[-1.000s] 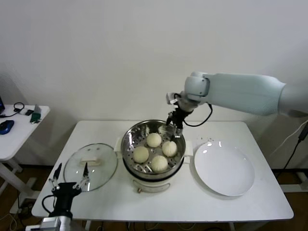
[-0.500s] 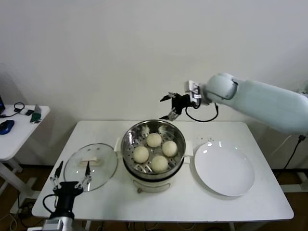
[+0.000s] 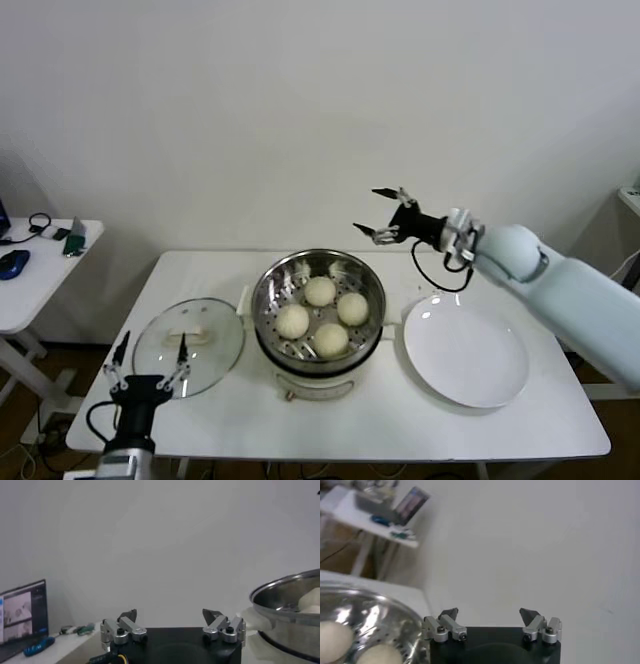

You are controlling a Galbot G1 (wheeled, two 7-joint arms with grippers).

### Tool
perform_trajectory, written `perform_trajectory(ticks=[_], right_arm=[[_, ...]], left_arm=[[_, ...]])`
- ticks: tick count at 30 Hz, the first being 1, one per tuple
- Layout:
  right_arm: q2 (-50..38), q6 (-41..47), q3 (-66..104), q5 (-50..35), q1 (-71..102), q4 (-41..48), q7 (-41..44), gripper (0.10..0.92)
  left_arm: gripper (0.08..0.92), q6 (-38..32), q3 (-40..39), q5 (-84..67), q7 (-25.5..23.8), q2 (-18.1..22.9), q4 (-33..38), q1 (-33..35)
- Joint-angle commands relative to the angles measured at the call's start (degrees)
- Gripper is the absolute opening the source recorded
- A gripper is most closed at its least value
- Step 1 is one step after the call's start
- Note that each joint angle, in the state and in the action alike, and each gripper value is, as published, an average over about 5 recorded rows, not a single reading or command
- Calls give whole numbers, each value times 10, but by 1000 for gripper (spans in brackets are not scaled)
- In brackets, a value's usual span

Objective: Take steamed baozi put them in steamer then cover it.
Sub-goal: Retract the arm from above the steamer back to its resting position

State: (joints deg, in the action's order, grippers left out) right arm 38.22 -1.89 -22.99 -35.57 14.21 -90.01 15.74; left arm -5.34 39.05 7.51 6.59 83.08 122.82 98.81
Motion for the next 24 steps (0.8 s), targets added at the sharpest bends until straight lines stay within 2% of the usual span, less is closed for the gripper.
perform_trajectory(ticks=[1, 6, 11, 14, 17, 20, 24], right_arm=[[57, -25, 415, 61, 416, -69, -103, 823], [123, 4, 507, 79, 506, -95, -116, 823], [191, 7, 571, 77, 573, -121, -124, 823], [222, -9, 592, 80, 609, -127, -122, 823], [241, -21, 613, 81, 632, -125, -117, 823], [248, -24, 630, 83, 651, -122, -110, 823], [254, -30, 643, 93, 666, -114, -106, 823]], left_arm=[[823, 15, 19, 167, 4, -7, -7, -6], [823, 34, 38, 318, -3, -23, -11, -8], [823, 49, 51, 526, -91, -45, -3, -2], [823, 62, 45, 605, -117, -60, -12, -7], [823, 70, 32, 644, -108, -74, -36, -20], [823, 74, 20, 672, -79, -82, -69, -47], [823, 73, 7, 693, -51, -85, -134, -95]])
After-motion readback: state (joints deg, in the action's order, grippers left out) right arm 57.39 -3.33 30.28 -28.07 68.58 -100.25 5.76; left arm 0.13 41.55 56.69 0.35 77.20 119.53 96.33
